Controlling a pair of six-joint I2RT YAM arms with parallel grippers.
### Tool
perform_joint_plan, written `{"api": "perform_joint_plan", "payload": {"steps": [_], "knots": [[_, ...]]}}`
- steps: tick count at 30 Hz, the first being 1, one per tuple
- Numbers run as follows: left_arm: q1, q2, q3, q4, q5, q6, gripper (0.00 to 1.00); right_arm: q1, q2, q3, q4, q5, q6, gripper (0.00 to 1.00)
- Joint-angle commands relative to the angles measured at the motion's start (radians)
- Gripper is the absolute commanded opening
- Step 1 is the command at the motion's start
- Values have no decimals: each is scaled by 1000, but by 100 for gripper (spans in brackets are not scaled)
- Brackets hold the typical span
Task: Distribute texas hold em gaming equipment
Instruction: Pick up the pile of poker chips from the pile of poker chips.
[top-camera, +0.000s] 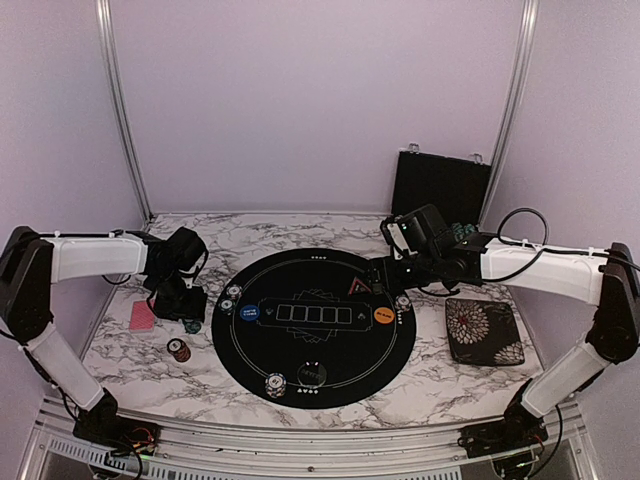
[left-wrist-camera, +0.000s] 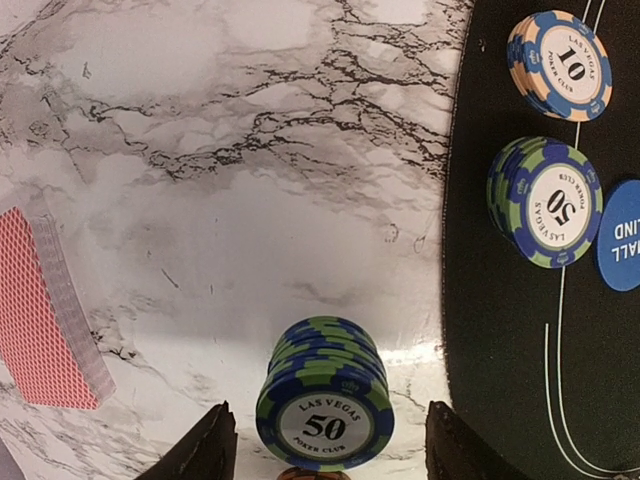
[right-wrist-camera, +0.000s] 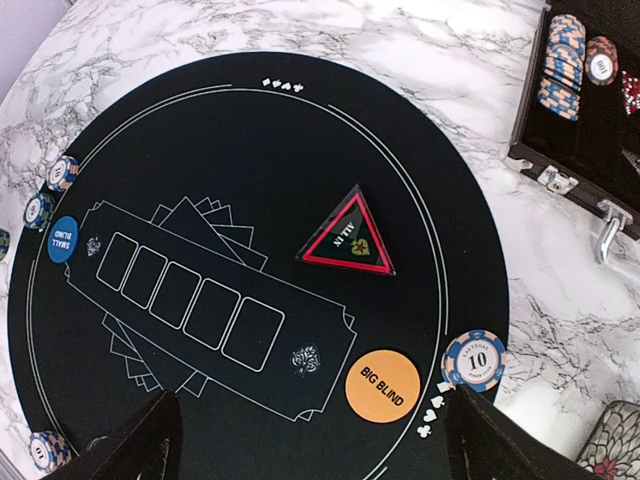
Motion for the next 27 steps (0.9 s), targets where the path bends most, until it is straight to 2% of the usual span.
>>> {"api": "perform_joint_plan", "payload": {"steps": [1,27], "knots": [[11,26,-17,18,11,12,66,8,1,21,14,0,7,89],[14,52,-24,39,7,26,46,8,-3,14,12,6,11,89]]}}
